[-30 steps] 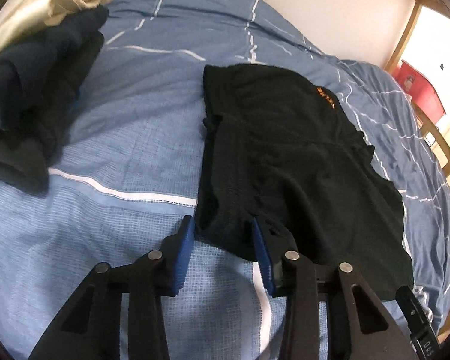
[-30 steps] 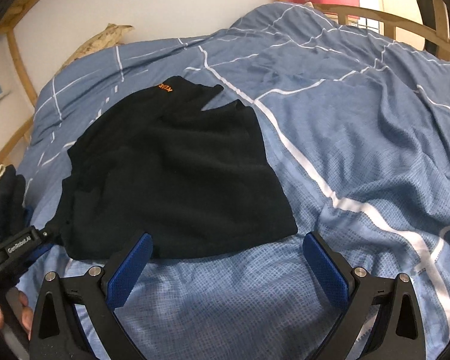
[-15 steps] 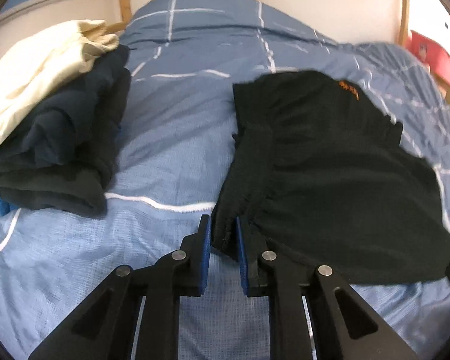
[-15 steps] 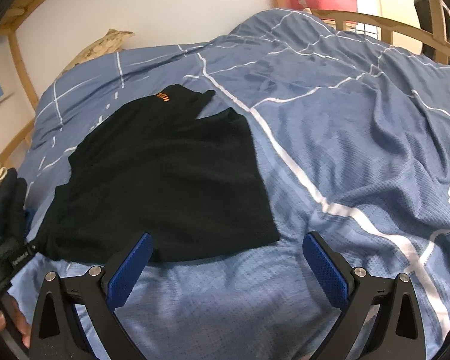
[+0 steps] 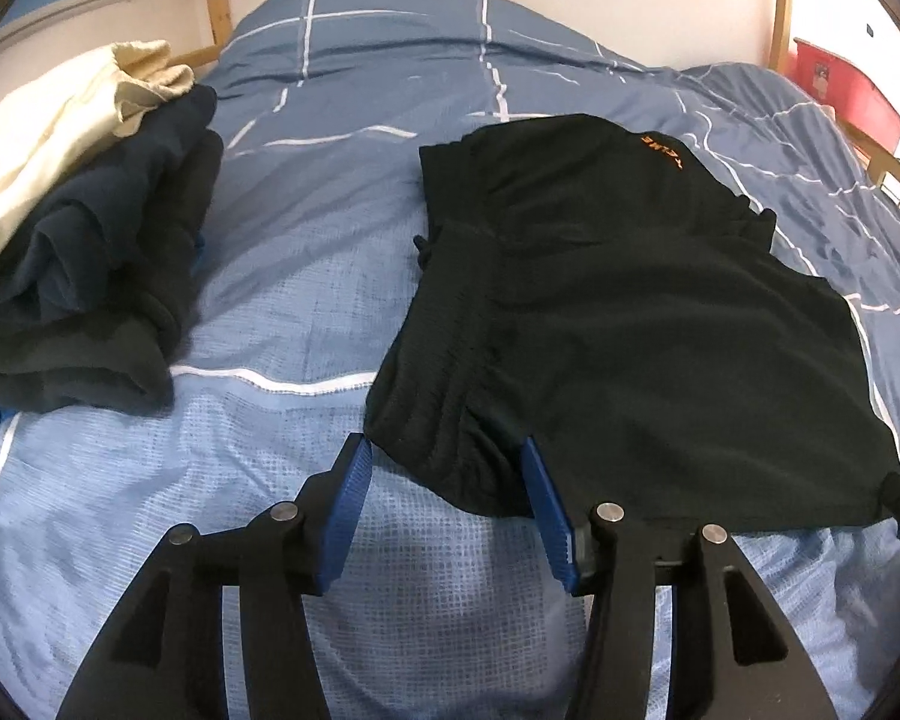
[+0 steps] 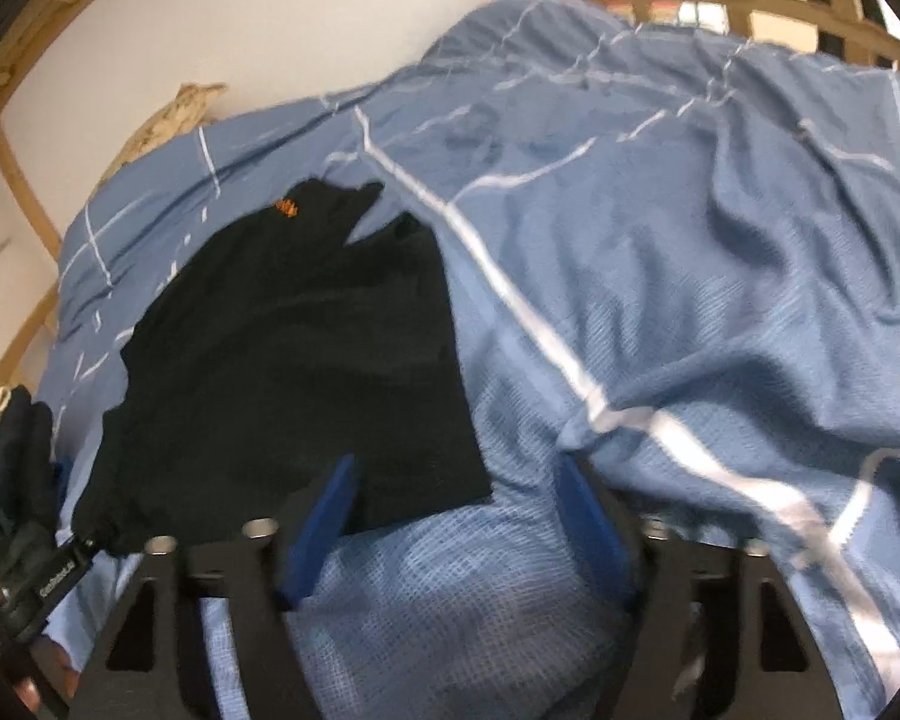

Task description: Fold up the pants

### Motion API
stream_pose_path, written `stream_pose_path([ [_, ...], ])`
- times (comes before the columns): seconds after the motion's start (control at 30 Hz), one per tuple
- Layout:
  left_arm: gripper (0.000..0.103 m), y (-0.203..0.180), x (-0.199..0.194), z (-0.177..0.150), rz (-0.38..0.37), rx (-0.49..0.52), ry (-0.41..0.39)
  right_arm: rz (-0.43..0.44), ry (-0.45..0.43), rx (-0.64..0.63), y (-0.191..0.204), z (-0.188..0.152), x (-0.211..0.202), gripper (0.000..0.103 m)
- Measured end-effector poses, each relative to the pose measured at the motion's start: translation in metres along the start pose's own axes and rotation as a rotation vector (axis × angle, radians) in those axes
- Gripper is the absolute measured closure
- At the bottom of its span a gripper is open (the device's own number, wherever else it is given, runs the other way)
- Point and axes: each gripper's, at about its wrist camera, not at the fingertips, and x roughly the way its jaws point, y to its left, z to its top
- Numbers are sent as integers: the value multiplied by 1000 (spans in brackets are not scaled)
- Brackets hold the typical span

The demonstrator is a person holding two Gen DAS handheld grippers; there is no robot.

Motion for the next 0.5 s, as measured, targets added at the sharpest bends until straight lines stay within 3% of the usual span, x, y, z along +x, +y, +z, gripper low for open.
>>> stream_pose_path([
  [0.23, 47, 5, -8, -3, 3, -46, -6, 65, 27, -20, 4, -4, 7, 48],
  [0.33, 47, 3, -9, -6, -2, -43, 2, 73, 32, -13, 0, -3, 11, 61],
  [0.4, 47, 1, -14, -9, 5, -37, -7, 80, 25, -28, 0, 0, 9, 78],
  [0.5, 47, -2, -18, -11, 9, -35, -10, 95, 19, -70, 1, 3, 4, 89],
])
